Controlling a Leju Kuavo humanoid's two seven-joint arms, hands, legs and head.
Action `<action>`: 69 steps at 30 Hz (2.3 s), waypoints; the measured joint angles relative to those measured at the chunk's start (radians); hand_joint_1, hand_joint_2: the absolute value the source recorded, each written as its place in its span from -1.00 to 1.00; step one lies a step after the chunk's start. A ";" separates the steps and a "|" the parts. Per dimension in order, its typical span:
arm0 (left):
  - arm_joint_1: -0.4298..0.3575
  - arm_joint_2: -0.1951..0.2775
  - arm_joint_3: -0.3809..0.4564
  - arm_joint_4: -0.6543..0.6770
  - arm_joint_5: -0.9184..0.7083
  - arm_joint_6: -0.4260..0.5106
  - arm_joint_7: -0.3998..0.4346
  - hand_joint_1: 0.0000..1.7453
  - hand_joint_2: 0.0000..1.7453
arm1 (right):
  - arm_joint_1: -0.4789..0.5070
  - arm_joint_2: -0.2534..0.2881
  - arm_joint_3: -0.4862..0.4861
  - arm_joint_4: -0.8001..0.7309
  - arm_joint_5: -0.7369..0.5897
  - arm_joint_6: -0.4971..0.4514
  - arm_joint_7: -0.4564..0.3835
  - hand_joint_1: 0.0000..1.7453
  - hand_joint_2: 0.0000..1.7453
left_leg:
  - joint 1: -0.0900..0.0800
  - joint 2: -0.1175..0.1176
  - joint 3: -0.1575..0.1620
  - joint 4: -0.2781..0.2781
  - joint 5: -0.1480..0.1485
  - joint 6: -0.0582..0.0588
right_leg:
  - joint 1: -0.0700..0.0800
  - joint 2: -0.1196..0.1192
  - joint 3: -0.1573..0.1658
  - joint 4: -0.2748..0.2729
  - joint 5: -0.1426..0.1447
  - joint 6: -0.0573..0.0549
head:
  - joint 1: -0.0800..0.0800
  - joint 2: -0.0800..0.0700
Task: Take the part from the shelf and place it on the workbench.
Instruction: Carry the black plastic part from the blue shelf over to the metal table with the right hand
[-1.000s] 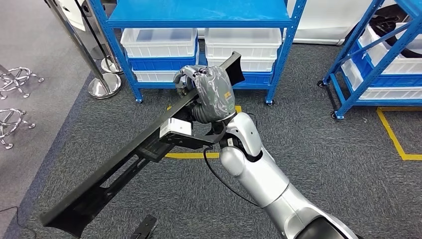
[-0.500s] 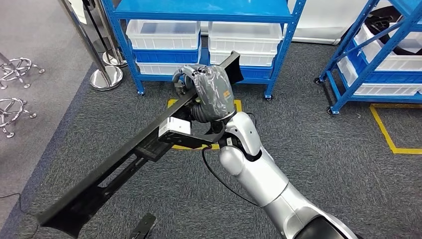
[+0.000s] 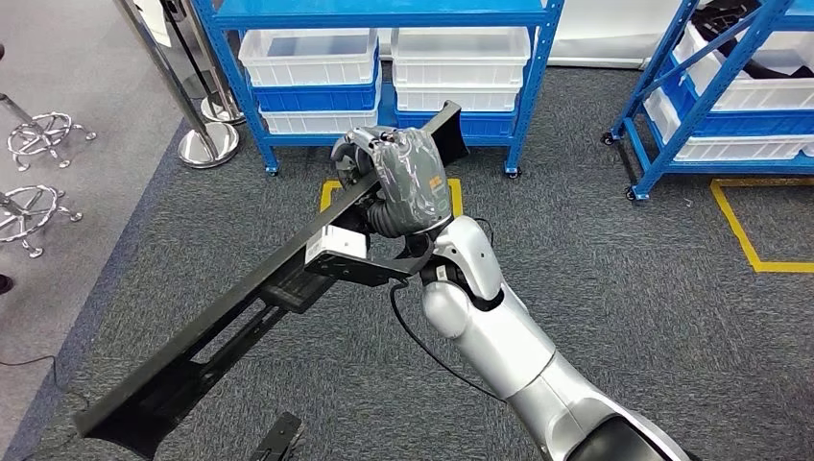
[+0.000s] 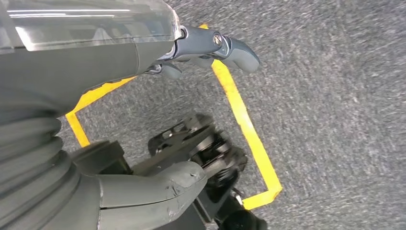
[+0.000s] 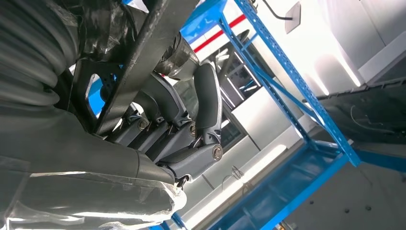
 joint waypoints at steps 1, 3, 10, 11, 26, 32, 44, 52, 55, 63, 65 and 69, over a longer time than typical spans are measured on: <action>-0.001 0.000 0.000 0.000 0.000 0.000 0.000 -1.00 1.00 | 0.000 0.000 0.000 0.000 0.000 0.000 0.000 1.00 1.00 | -0.003 0.000 0.049 -0.061 0.018 0.007 | 0.000 0.000 -0.009 0.002 0.007 0.001 | 0.000 0.000; -0.003 0.001 0.000 0.000 0.000 0.000 0.000 -1.00 1.00 | -0.001 0.000 0.000 0.001 0.000 0.000 0.000 1.00 1.00 | -0.011 -0.001 0.142 -0.195 0.018 0.022 | 0.001 0.001 -0.022 0.004 0.021 0.008 | 0.000 0.000; -0.007 0.001 0.000 0.000 0.000 0.001 0.000 -1.00 1.00 | -0.005 -0.001 0.000 0.001 0.000 -0.001 -0.002 1.00 1.00 | -0.010 0.008 0.147 -0.289 0.061 0.065 | -0.007 0.004 -0.066 0.090 -0.059 0.046 | 0.001 0.000; -0.008 0.001 0.000 0.000 0.001 0.001 0.000 -1.00 1.00 | -0.005 -0.001 0.000 0.001 0.000 0.000 -0.001 1.00 1.00 | -0.010 0.009 0.134 -0.287 0.070 0.067 | -0.010 0.005 -0.084 0.153 -0.104 0.051 | 0.001 0.000; -0.011 -0.001 0.000 -0.001 0.001 0.001 0.009 -1.00 1.00 | -0.024 0.014 0.000 0.004 0.000 0.001 0.008 1.00 1.00 | 0.006 0.007 -0.041 -0.083 -0.010 -0.001 | -0.019 0.004 0.036 0.008 -0.030 0.010 | 0.000 0.000; -0.013 -0.001 0.000 -0.001 0.001 0.002 0.011 -1.00 1.00 | -0.024 0.015 0.000 0.005 -0.002 0.001 0.008 1.00 1.00 | 0.004 0.007 0.072 -0.084 0.006 0.007 | -0.010 0.005 -0.040 0.017 0.024 0.011 | 0.000 0.000; -0.023 -0.005 -0.010 -0.001 -0.008 0.009 -0.015 -1.00 1.00 | -0.029 0.012 0.000 0.004 -0.056 0.013 -0.019 1.00 1.00 | -0.002 0.011 0.131 -0.275 0.054 0.062 | -0.015 0.005 -0.128 0.261 -0.104 0.062 | 0.001 0.000; -0.025 -0.013 -0.029 -0.001 -0.017 0.019 -0.018 -1.00 1.00 | -0.032 0.009 0.000 0.001 -0.075 0.037 -0.037 1.00 1.00 | -0.005 0.010 0.091 -0.240 0.062 0.033 | -0.012 0.006 0.045 0.009 -0.041 0.041 | 0.001 0.000; -0.025 -0.013 -0.032 -0.001 -0.017 0.020 -0.019 -1.00 1.00 | -0.034 0.009 0.000 0.001 -0.077 0.037 -0.038 1.00 1.00 | 0.000 0.008 0.065 -0.185 0.018 0.020 | -0.016 0.005 0.043 -0.004 -0.030 0.021 | 0.000 0.000; -0.022 -0.013 -0.033 -0.001 -0.014 0.024 -0.025 -1.00 1.00 | -0.034 0.009 0.000 0.001 -0.093 0.041 -0.050 1.00 1.00 | 0.003 -0.007 0.064 -0.127 0.031 0.015 | -0.014 0.027 0.035 0.001 -0.023 0.014 | 0.000 0.000; -0.022 -0.013 -0.033 -0.001 -0.012 0.025 -0.027 -1.00 1.00 | -0.035 0.009 0.000 0.000 -0.094 0.041 -0.053 1.00 1.00 | 0.001 -0.024 0.110 -0.215 0.055 0.021 | -0.014 0.040 0.030 0.002 -0.019 0.023 | 0.000 0.000; -0.023 -0.014 -0.033 -0.001 -0.006 0.029 -0.028 -1.00 1.00 | -0.035 0.008 0.000 -0.005 -0.096 0.042 -0.056 1.00 1.00 | 0.001 -0.009 0.119 -0.255 0.056 0.037 | -0.017 0.047 0.013 0.013 -0.019 0.048 | 0.001 0.000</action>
